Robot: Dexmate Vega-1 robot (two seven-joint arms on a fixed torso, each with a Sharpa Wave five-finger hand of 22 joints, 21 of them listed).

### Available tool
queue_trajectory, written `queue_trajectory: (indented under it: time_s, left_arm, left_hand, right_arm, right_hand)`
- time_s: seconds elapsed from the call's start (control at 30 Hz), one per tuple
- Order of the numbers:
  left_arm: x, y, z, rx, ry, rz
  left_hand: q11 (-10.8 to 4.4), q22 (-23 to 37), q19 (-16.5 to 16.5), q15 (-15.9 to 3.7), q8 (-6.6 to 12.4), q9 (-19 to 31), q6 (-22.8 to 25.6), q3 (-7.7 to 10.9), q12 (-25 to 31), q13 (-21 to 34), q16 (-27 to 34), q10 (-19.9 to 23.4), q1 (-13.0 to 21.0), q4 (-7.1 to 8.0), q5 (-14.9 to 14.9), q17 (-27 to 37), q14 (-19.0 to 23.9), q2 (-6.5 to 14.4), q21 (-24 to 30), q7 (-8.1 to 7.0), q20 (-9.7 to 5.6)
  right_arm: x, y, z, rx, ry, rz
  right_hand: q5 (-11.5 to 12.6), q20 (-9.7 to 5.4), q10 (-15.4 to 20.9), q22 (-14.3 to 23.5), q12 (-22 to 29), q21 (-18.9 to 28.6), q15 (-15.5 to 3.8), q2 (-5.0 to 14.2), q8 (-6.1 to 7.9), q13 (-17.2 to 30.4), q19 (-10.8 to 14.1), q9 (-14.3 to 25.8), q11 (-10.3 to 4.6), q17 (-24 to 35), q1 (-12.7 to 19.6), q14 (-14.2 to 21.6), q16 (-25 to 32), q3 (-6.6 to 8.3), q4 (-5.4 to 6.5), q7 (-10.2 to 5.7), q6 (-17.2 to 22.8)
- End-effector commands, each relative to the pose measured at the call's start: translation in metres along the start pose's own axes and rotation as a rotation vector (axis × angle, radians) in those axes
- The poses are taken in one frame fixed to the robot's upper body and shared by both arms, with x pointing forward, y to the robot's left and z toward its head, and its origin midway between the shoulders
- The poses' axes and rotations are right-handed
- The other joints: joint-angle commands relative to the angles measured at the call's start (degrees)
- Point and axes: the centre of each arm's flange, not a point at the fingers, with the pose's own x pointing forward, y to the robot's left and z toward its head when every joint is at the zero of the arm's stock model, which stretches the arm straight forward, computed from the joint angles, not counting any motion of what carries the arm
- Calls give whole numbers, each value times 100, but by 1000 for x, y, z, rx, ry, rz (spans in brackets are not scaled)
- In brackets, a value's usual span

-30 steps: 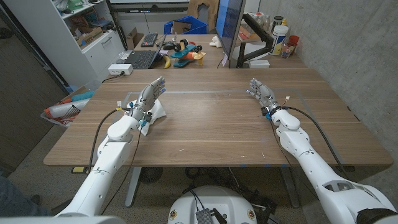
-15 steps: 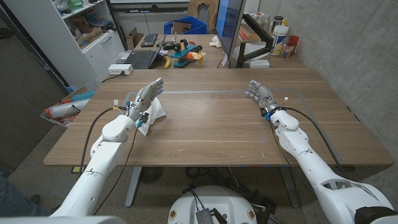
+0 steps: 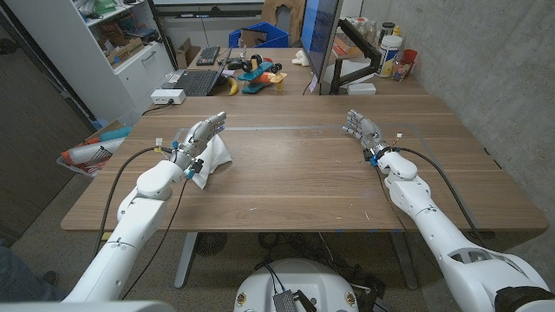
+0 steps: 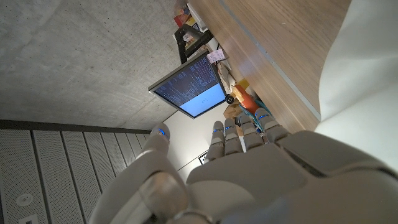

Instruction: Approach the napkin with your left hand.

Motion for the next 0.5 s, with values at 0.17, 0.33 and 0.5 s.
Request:
queue_trajectory:
  time_s: [0.17,0.33,0.5]
  left_arm:
    - [-8,5,9,138,7,-12]
    - [-10,9,7,142,11,-10]
    - [-15,11,7,172,18,-13]
  left_hand:
    - [-28,26,16,-13,58,33,70,29,41,4,49,41,74,-51,-27,-1,34,11,-31,-25,21]
    - [-61,26,12,-28,61,33,89,31,44,1,49,52,87,-61,-28,-1,42,11,-44,-36,25]
    - [-78,26,13,-42,64,34,107,31,45,-2,50,58,98,-69,-28,-1,53,9,-53,-49,23]
  right_arm:
    - [-1,2,-1,-4,5,3]
    - [0,6,2,-4,-5,8]
    - [1,9,5,-15,-5,10]
  right_hand:
    - [27,14,56,29,-13,-18,-18,50,-12,15,51,13,23,-3,9,46,32,-17,-2,18,40]
    - [27,14,55,30,-14,-26,-16,51,-14,15,57,13,11,-5,8,47,32,-21,-3,14,40]
    - [27,17,60,30,-13,-36,-21,55,-14,15,61,13,22,-7,7,52,34,-24,-3,14,44]
